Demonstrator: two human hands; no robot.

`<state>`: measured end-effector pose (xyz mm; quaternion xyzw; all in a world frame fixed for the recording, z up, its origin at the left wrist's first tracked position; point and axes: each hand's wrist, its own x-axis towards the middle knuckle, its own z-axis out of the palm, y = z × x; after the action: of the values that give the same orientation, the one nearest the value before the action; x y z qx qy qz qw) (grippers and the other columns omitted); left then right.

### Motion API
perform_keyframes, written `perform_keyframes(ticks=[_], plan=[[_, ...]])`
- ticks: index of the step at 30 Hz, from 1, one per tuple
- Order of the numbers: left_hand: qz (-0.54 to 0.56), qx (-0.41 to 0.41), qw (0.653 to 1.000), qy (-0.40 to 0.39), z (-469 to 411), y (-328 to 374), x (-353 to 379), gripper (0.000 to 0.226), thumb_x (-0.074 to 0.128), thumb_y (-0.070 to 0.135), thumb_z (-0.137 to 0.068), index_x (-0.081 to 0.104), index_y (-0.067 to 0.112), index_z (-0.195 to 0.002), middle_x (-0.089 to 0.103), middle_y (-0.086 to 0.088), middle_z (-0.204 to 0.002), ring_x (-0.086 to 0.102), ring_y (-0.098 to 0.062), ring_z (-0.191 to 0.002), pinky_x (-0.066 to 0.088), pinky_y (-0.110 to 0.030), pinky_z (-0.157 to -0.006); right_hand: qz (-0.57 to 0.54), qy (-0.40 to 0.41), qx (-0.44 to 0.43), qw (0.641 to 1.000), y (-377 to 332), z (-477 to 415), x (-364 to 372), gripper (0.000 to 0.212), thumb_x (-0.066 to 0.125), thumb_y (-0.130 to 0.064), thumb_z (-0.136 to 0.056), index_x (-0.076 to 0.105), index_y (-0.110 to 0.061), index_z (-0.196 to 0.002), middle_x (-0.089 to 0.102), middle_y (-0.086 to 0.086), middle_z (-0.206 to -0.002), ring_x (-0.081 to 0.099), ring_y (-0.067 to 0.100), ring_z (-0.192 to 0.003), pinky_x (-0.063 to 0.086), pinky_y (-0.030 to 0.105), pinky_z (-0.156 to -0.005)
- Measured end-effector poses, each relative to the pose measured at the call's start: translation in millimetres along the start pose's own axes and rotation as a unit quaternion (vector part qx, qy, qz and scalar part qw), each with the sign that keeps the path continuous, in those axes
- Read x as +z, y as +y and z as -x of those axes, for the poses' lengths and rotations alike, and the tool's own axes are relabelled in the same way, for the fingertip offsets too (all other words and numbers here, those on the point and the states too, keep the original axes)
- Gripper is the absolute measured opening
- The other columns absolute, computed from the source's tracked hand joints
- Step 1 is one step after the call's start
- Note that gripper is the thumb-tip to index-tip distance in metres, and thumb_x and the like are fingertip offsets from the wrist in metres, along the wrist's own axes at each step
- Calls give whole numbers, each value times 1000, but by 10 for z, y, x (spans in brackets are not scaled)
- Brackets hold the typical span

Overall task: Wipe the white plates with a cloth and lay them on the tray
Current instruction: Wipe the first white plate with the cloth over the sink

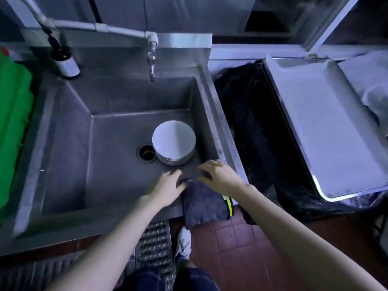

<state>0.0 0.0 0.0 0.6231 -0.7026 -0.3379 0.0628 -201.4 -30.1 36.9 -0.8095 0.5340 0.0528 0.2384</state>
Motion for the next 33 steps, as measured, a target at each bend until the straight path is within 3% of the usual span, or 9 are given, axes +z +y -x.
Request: perform_keyframes(ticks=[2,5,9,13,17,21,26,30,33], plan=[[-56,-38,997,-46,-62,13,132,48,49,51,-97,45,24,-136,61,-16,-122,55,-36,-117,47,-43,-94,3,-30,9,1000,89,-18,126,54,54,-45,-99,48,-18,-146,51,4,-144,43,26,-132,36,39,-109],[-67,-45,994,-73,-78,24,296,49,48,56,-95,40,35,-138,66,-12,-119,62,-36,-109,51,-39,-84,-8,-61,26,998,178,-10,379,56,53,-48,-98,45,-22,-148,50,3,-144,43,27,-132,35,39,-109],[27,-31,998,-54,-109,18,384,48,65,37,-90,50,32,-134,66,-4,-123,61,-29,-111,50,-36,-84,10,-90,27,996,160,-47,552,51,51,-46,-99,44,-30,-147,51,-2,-142,44,26,-130,32,39,-109],[160,-49,986,2,-148,30,414,40,76,13,-77,66,24,-114,69,0,-109,62,-21,-104,47,-32,-87,-78,-19,76,994,103,-80,616,38,62,-34,-94,59,-27,-132,59,-3,-126,50,26,-117,36,39,-100],[256,-22,964,72,-194,33,309,39,72,-7,-71,70,18,-101,67,1,-100,63,-15,-96,44,-17,-88,-170,46,111,978,7,-155,590,33,72,-20,-86,67,-18,-119,63,2,-112,56,27,-105,44,41,-91],[371,-37,925,77,-309,-109,-26,42,65,-11,-77,68,24,-100,71,10,-103,64,-6,-99,46,-20,-91,-263,44,95,959,-135,-329,430,40,72,-18,-90,63,-16,-129,61,4,-117,56,19,-110,41,26,-97],[406,-60,906,108,-539,-415,-485,53,70,3,-76,61,47,-104,68,19,-100,65,3,-89,47,-12,-79,-373,63,121,918,-476,-749,192,16,68,-12,-93,67,-13,-108,70,-6,-98,62,6,-91,44,15,-83],[430,-81,887,146,-747,-691,-790,59,73,36,-63,48,59,-111,65,11,-111,66,-5,-97,52,-30,-89,-399,118,138,899,-733,-1108,97,11,68,-11,-92,68,-12,-103,66,-16,-84,58,-10,-77,42,8,-75],[396,-66,908,122,-867,-911,-923,63,72,47,-64,40,67,-114,59,5,-124,64,-9,-106,52,-35,-93,-429,149,161,876,-817,-1394,43,11,69,-12,-92,68,-12,-103,64,-14,-82,58,-9,-73,42,9,-73]])
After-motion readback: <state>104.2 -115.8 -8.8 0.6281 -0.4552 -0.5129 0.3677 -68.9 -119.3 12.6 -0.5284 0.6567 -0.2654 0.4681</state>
